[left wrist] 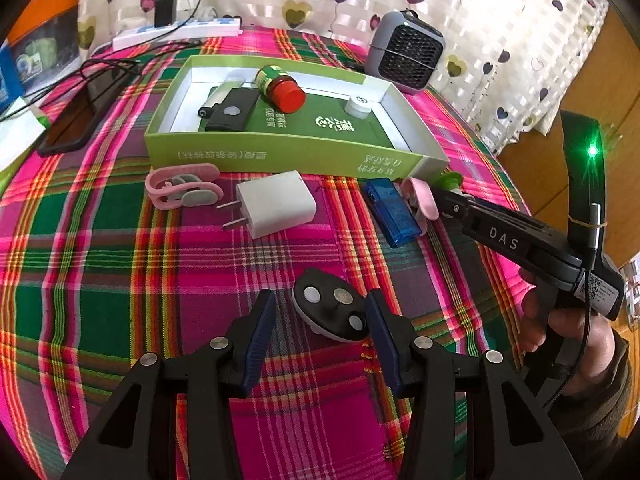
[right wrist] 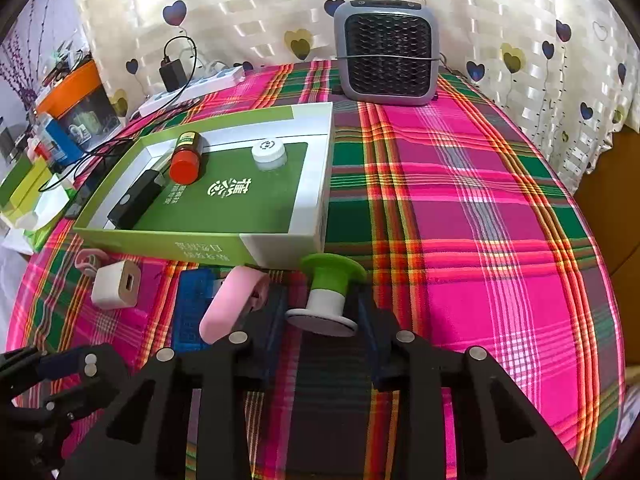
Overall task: Organize rigid objects
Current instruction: 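Lift the black disc with the left tool while the right tool lifts the green-capped spool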
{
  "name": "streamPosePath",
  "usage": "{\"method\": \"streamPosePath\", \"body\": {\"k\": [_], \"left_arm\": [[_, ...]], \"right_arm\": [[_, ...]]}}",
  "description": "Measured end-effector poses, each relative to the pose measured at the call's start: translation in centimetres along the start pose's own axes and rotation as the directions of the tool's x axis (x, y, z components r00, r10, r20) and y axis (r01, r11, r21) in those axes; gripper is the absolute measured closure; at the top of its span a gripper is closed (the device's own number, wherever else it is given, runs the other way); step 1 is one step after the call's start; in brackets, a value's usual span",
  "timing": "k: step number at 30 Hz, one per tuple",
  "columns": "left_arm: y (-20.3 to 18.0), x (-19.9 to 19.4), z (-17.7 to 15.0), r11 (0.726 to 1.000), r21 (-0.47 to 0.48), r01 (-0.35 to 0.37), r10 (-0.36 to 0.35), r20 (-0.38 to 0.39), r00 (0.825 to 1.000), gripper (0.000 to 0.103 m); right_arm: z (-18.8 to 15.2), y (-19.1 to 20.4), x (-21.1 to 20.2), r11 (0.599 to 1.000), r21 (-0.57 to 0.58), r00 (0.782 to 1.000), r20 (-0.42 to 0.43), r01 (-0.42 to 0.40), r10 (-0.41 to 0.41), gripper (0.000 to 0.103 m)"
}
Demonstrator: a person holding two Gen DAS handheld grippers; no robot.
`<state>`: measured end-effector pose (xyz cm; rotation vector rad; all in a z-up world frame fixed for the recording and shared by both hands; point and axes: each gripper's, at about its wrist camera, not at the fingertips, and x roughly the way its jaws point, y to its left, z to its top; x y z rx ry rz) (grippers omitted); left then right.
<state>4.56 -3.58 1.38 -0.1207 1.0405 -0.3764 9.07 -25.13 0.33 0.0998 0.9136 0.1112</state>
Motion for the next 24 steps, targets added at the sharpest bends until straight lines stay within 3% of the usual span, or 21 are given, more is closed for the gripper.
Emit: {"method": "streamPosePath", "body": {"k": [9,24], "left_arm": [[0.22,0.03,0.02,1.0,-0.011,0.021,-0.021,0.004,1.0,0.075],[0.16,-0.03,-0.03,1.0,-0.007,0.022,-0.022,0.013,1.0,0.076]], "right_arm": [[-0.23,-0.22,-0.11,1.0,0.004,1.0,0.005,-0.015,0.015,0.068],[-0.33,-0.22,-0.25,1.0,0.004,1.0,0.005,-0.018,0.018,0.068]]}}
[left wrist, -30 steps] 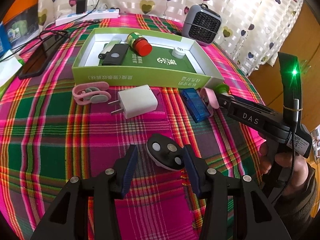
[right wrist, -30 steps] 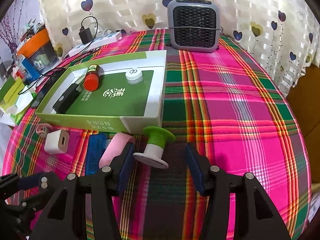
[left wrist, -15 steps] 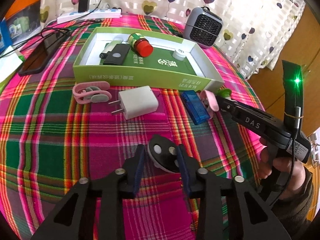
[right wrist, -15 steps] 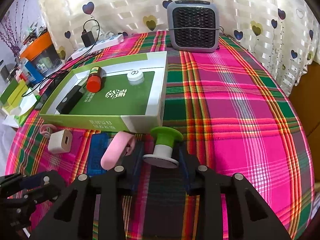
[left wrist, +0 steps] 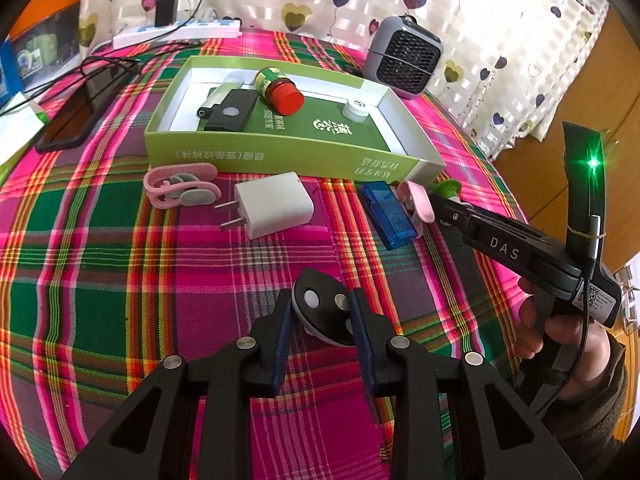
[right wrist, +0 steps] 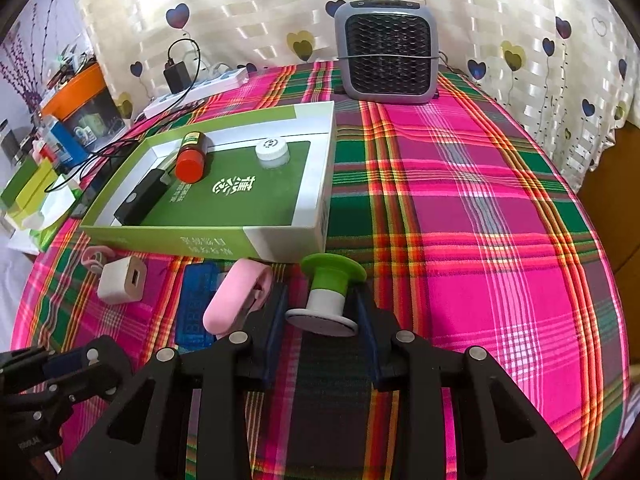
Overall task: Organize rigid objects
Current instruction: 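Lift the black disc with the left tool while the right tool lifts the green-capped spool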
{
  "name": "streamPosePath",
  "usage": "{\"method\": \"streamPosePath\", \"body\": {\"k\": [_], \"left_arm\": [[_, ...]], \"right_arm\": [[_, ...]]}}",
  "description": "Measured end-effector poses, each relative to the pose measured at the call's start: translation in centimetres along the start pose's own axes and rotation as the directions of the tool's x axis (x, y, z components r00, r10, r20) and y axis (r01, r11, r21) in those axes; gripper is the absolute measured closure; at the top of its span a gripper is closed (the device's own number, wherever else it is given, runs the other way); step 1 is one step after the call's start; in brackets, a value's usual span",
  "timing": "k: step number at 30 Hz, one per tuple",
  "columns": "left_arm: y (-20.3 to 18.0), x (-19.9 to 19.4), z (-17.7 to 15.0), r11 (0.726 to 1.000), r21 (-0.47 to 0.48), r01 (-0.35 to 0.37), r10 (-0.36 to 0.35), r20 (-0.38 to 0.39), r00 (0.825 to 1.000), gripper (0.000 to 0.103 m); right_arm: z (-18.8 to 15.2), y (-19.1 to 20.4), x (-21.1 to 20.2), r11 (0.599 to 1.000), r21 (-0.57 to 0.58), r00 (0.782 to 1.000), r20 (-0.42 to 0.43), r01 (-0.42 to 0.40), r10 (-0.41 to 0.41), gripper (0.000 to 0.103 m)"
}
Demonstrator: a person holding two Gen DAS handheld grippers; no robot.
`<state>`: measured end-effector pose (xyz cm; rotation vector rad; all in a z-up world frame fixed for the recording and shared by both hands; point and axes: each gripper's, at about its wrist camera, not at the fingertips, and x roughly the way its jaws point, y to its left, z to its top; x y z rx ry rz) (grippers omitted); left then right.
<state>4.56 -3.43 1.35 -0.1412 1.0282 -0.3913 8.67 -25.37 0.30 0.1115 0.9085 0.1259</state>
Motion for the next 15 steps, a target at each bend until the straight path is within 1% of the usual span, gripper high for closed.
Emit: {"method": "streamPosePath", "body": {"k": [15], "left_arm": [[-0.08,-0.51,0.24,1.0,0.01,0.0,0.0,0.014,1.0,0.076]], "right_arm": [[-0.1,0.09,-0.3,1.0,-0.003,1.0,0.005,-0.002,0.002,0.068]]}}
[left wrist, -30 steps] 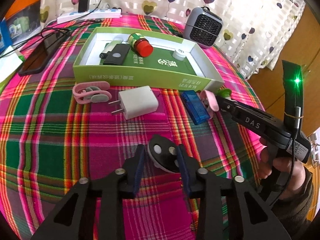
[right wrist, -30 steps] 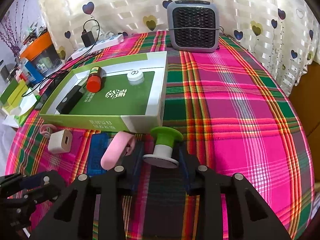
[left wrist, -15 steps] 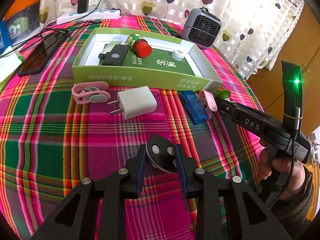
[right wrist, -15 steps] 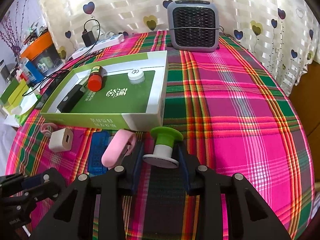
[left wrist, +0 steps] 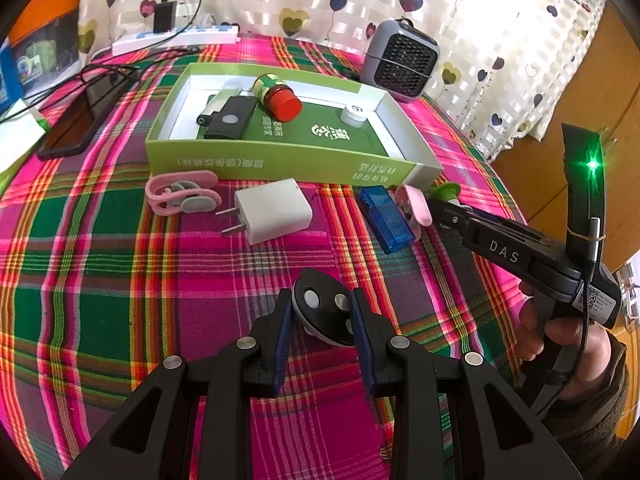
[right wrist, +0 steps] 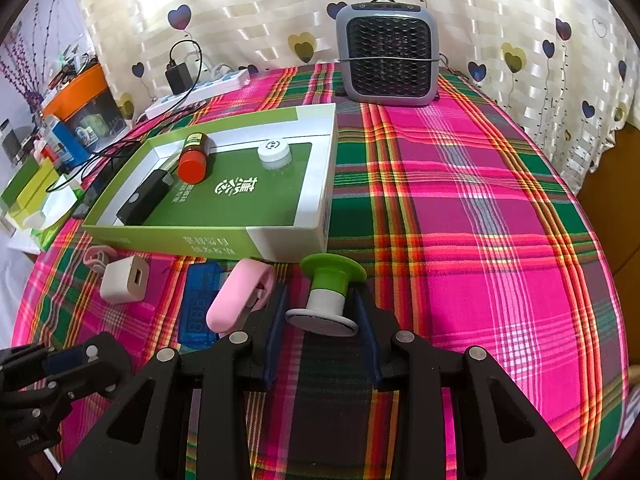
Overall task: Organize rigid objects
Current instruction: 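Lift the black disc with the left tool while the right tool lifts the green-capped spool, then carry the disc into the box and open the left tool while the right tool releases the spool there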
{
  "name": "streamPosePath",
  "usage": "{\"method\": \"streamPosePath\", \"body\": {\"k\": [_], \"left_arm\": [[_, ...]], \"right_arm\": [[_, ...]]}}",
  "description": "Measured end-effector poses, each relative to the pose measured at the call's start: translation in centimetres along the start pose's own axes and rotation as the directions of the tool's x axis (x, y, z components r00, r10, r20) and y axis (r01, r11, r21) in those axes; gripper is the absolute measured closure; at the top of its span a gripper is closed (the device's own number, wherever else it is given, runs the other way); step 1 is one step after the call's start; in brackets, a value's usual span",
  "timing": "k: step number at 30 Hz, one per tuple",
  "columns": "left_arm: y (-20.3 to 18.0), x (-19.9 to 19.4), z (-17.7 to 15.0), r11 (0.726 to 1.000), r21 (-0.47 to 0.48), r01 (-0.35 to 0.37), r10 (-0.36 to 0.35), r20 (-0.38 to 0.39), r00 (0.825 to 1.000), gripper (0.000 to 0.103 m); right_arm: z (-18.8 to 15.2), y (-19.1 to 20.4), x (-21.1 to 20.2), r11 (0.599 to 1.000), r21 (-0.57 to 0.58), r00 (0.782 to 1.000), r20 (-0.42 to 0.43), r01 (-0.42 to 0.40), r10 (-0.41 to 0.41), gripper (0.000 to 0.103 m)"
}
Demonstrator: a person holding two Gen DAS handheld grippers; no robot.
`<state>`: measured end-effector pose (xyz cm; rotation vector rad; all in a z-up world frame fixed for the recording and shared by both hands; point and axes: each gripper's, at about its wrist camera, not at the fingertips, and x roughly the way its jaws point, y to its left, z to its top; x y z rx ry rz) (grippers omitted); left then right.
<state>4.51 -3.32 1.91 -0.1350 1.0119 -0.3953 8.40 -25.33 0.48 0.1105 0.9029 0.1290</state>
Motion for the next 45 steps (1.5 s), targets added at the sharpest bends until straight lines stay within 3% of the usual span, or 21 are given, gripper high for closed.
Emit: {"method": "streamPosePath", "body": {"k": [23,45], "left_arm": [[-0.6,-2.1,2.1,0.999,0.054,0.004,-0.008,0.071,0.997,0.076],[0.7,0.3,8.9,0.998,0.067,-0.002,-0.005,0.107,0.994,0.076]], "right_arm": [[1.4,1.4,-2.7,0.999,-0.041,0.998,0.052,-0.025,0.027,0.068],[6.9,3.3,-1.0,0.988,-0.126,0.993,0.07,-0.09,0.099,0.068]]}}
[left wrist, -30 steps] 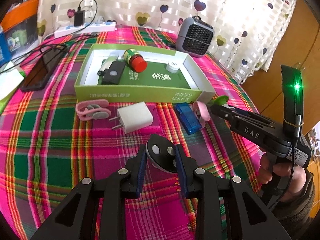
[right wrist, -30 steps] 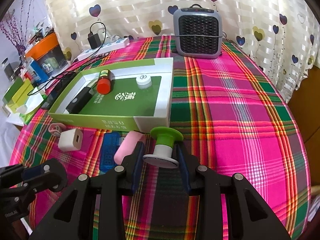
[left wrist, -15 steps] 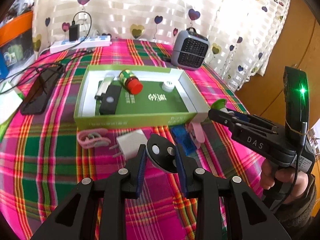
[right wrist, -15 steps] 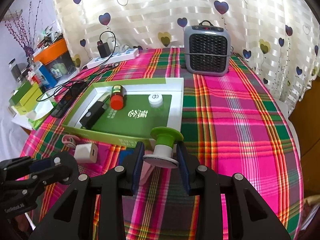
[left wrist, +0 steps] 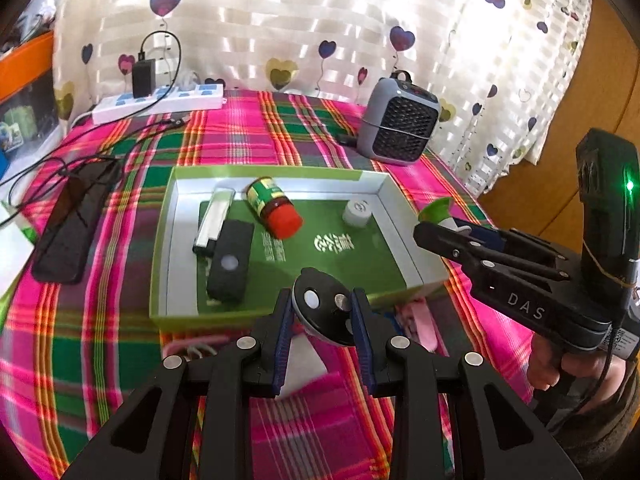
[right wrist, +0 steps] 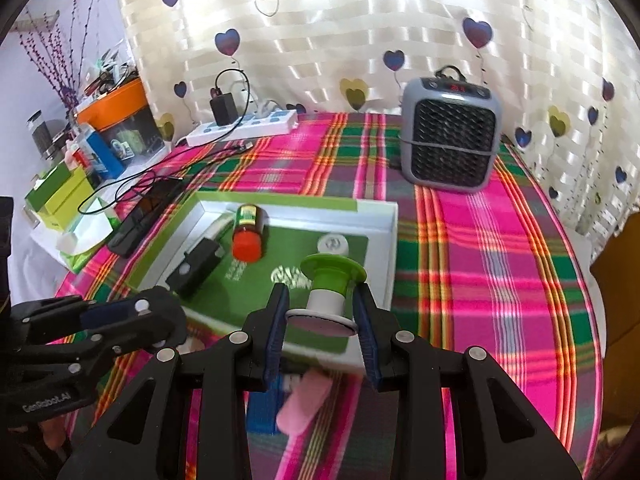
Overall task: Organize rigid objects
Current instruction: 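Carry the disc into the box and open the left tool while the right tool releases the spool there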
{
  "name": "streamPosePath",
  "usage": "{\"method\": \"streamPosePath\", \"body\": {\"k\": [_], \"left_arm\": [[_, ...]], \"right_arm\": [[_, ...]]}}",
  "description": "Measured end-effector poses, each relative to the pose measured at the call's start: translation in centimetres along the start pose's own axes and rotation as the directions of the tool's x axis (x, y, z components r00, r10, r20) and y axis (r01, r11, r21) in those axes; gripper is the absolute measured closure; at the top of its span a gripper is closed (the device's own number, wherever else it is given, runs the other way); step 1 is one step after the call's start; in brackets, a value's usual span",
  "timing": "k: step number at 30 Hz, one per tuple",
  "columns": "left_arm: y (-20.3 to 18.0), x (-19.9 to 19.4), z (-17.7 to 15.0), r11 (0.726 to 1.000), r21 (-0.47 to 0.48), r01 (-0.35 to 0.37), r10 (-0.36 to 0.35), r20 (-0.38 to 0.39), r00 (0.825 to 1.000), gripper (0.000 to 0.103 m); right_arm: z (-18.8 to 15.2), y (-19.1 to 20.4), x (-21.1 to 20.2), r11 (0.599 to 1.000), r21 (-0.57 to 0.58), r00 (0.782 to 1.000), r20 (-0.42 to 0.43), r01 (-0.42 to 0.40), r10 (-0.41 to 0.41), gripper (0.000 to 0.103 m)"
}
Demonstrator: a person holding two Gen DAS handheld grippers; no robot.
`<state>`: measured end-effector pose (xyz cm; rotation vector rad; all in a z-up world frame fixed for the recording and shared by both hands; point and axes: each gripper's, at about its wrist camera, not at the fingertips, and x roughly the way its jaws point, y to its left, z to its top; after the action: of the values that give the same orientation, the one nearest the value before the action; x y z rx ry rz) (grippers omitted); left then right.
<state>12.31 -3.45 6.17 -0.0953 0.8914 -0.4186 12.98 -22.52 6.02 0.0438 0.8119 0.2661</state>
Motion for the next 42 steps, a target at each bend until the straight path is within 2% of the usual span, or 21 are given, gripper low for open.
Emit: {"method": "streamPosePath", "body": {"k": [12,25,42], "left_arm": [[1.4,3.7,2.2,1.0,-0.016,-0.007,0.006,-0.037,0.999,0.076],[2.3,6.0,2.5,0.999,-0.029,-0.015,0.012,-0.074,0.997,0.076],[2.4,6.9,2.8,1.0,-0.017,-0.025,0.024,-0.084,0.996,0.076]], "right_arm": [[3.9,0.9,5.0,0.995,-0.047,0.995,-0.051,-0.093,0.091,0.068],[5.1,1.0,9.2,0.994,-0.051,0.988,-0.125,-0.098,0.091,0.068],[5.2,1.3,11.3,0.994,-0.072,0.984,-0.162,-0.084,0.072,0.068]]}}
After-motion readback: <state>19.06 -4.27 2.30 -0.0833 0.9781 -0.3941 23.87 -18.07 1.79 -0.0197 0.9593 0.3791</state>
